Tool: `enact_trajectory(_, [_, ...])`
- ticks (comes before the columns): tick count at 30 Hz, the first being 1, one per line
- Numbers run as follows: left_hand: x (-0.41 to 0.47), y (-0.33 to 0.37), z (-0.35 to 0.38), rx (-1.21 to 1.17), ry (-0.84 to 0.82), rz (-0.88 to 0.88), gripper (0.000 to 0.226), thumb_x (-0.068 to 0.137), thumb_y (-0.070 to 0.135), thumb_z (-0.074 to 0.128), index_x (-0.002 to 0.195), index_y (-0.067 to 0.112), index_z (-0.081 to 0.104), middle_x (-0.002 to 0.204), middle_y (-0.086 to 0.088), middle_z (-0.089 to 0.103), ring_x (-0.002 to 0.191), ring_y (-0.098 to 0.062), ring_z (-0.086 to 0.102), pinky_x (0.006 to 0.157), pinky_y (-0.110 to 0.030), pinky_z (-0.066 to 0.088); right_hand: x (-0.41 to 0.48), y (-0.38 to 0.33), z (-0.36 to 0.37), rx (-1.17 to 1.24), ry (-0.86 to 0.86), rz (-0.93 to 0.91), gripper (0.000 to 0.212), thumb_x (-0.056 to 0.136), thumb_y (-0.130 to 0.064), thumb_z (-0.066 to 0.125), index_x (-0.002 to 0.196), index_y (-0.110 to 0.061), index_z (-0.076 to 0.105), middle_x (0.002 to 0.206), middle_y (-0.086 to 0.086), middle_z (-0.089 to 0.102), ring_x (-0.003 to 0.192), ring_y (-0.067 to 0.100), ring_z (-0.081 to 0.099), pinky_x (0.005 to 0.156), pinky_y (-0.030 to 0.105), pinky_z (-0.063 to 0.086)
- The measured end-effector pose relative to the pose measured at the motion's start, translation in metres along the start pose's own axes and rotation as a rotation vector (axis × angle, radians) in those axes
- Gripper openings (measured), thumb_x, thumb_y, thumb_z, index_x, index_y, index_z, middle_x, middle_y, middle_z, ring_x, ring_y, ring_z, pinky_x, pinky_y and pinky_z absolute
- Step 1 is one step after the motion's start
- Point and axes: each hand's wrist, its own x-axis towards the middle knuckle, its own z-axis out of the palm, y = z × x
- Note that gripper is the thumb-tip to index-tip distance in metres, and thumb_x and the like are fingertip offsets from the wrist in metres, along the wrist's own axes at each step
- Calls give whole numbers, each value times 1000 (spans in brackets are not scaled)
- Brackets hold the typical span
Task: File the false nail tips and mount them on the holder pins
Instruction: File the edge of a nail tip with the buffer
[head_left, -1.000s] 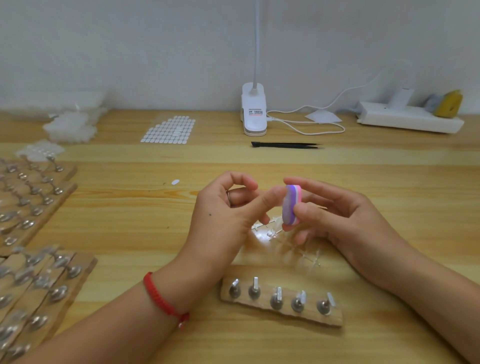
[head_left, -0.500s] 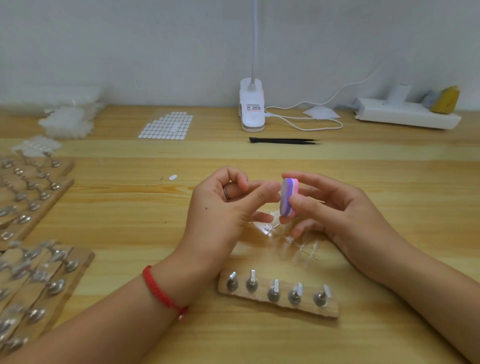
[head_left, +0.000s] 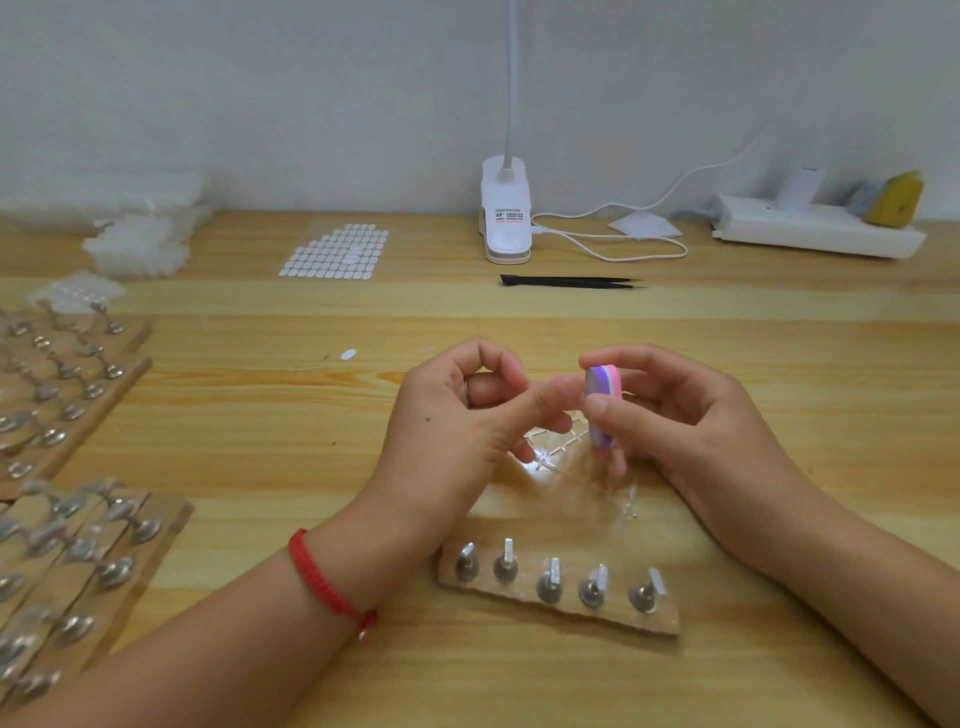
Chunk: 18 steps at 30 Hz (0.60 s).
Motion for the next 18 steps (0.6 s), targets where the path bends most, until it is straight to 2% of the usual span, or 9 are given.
enact_trajectory(5, [-1, 0, 1, -6, -63, 11, 31, 60, 29, 79, 70, 16, 54, 68, -11, 73, 65, -20, 73, 45, -19, 49, -4, -4, 2, -55, 17, -62, 20, 68, -9, 72, 84, -18, 63, 68, -4, 66, 48, 3, 59, 43, 13, 41])
enact_trajectory(10, [-1, -1, 1, 13, -39, 22, 29, 61, 28, 79, 72, 14, 55, 68, -11, 73, 67, -21, 73, 47, -21, 52, -6, -4, 4, -145, 77, -130, 30, 73, 0, 80, 84, -20, 62, 68, -2, 67, 60, 4, 62, 45, 11, 41])
enact_trajectory(13, [0, -1, 1, 18, -49, 12, 25, 65, 28, 77, 80, 13, 63, 73, -8, 74, 65, -15, 72, 48, -19, 50, -5, -5, 4, -91, 74, -102, 28, 70, -9, 82, 81, -24, 62, 67, -3, 66, 56, 3, 58, 44, 12, 39])
enact_trajectory(15, [0, -1, 0, 77, -56, 3, 27, 65, 37, 75, 86, 19, 71, 78, 0, 74, 60, -4, 65, 49, -16, 47, -3, -5, 2, -13, 70, -67, 24, 64, -18, 80, 80, -29, 64, 67, -5, 65, 53, 5, 51, 42, 15, 37])
enact_trajectory(18, [0, 0, -1, 186, -93, -11, 28, 65, 47, 72, 85, 28, 77, 79, 8, 74, 63, 3, 58, 49, -12, 43, -1, -5, -1, 66, 63, -32, 26, 57, -29, 81, 80, -33, 68, 68, -5, 64, 56, 9, 48, 43, 17, 37])
